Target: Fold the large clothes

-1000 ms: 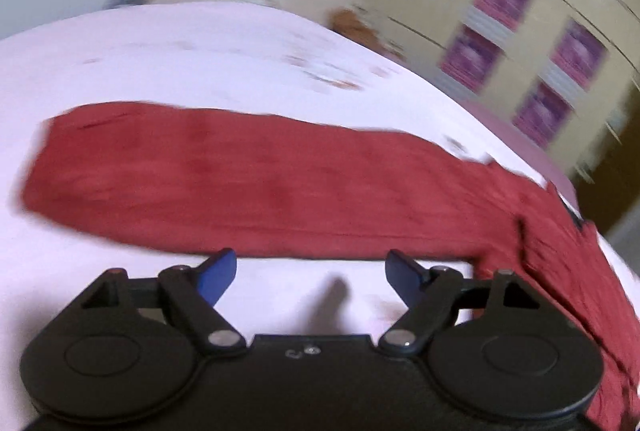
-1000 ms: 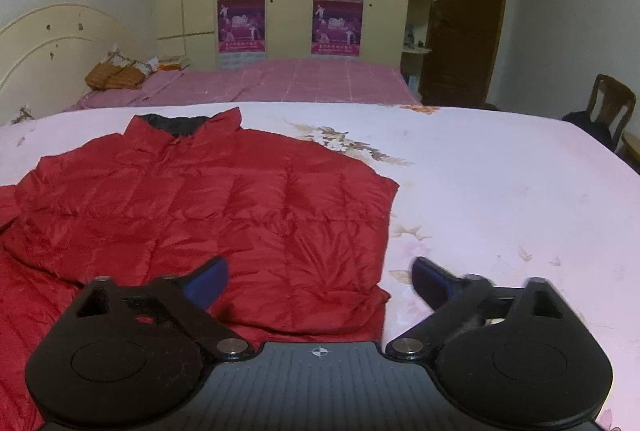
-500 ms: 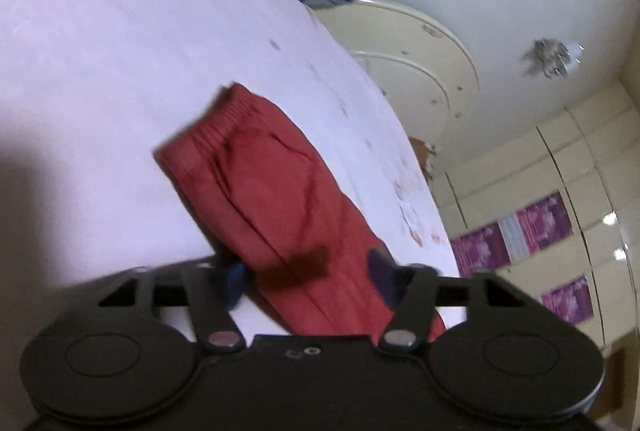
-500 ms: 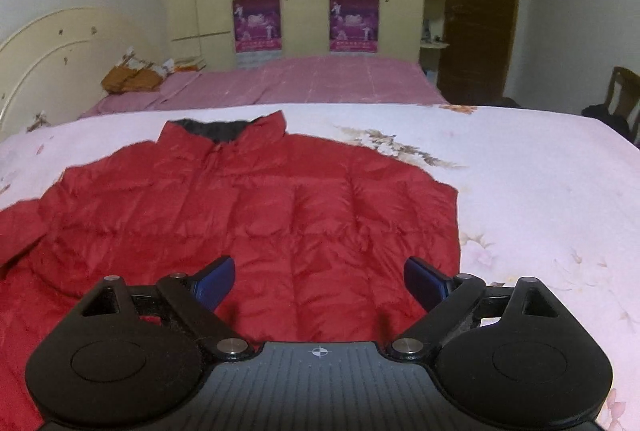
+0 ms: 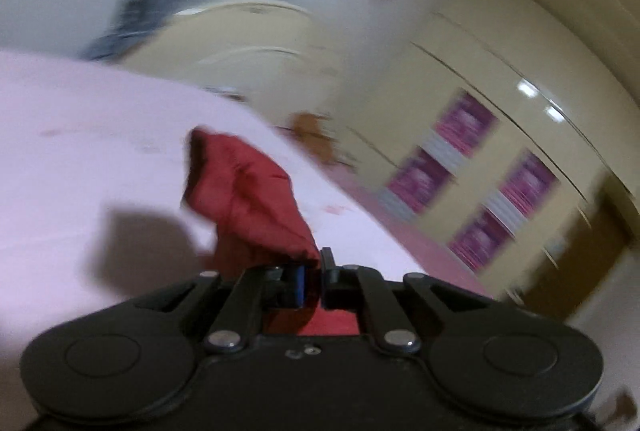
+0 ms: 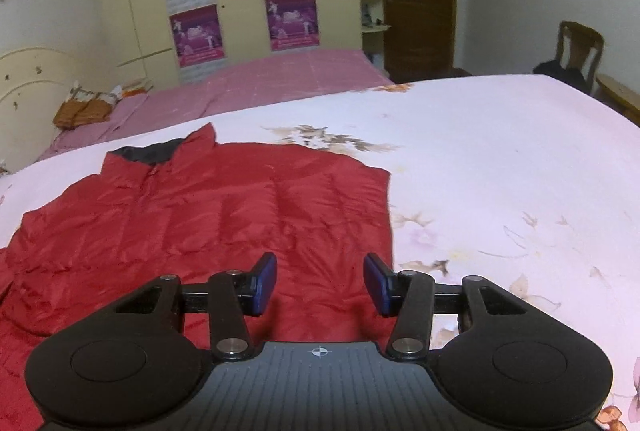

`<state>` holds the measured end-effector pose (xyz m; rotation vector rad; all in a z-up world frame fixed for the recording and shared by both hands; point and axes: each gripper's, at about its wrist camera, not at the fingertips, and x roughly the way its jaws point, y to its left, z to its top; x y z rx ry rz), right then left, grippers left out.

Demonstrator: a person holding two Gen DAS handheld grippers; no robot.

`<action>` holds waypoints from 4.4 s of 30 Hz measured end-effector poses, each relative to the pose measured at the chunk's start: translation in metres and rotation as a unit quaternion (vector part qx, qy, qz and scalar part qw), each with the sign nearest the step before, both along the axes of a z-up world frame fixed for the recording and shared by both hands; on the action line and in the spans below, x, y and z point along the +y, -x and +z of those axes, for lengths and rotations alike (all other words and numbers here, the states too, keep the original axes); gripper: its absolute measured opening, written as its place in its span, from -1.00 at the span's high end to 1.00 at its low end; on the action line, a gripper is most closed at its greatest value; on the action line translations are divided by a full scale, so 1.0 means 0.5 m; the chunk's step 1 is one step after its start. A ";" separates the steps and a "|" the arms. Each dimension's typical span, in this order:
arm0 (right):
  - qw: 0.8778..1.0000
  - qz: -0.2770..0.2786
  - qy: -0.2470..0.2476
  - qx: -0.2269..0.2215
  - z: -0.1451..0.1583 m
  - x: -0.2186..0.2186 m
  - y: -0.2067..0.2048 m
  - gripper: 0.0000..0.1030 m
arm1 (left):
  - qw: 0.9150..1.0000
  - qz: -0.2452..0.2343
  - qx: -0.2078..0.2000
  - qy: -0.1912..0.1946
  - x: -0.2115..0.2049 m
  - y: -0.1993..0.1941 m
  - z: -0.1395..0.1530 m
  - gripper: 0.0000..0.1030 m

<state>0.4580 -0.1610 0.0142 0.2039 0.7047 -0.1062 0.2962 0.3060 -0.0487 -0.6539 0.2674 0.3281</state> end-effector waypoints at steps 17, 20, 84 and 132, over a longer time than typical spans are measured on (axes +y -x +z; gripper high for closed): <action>0.998 -0.060 -0.005 -0.020 0.006 -0.138 0.076 -0.91 | 0.927 -0.359 0.071 -0.084 -0.508 -0.321 -0.050 0.87; 0.997 -0.072 -0.013 -0.022 0.004 -0.169 0.092 -0.91 | 0.910 -0.393 0.090 -0.096 -0.576 -0.345 -0.067 0.87; 0.996 0.030 -0.082 -0.010 0.049 -0.029 0.023 -0.57 | 0.931 -0.302 0.132 -0.159 -0.178 -0.396 -0.093 -0.46; 0.990 0.123 0.051 0.047 -0.086 0.150 -0.050 -0.22 | 0.886 -0.359 0.190 -0.226 -0.276 -0.396 -0.165 -0.64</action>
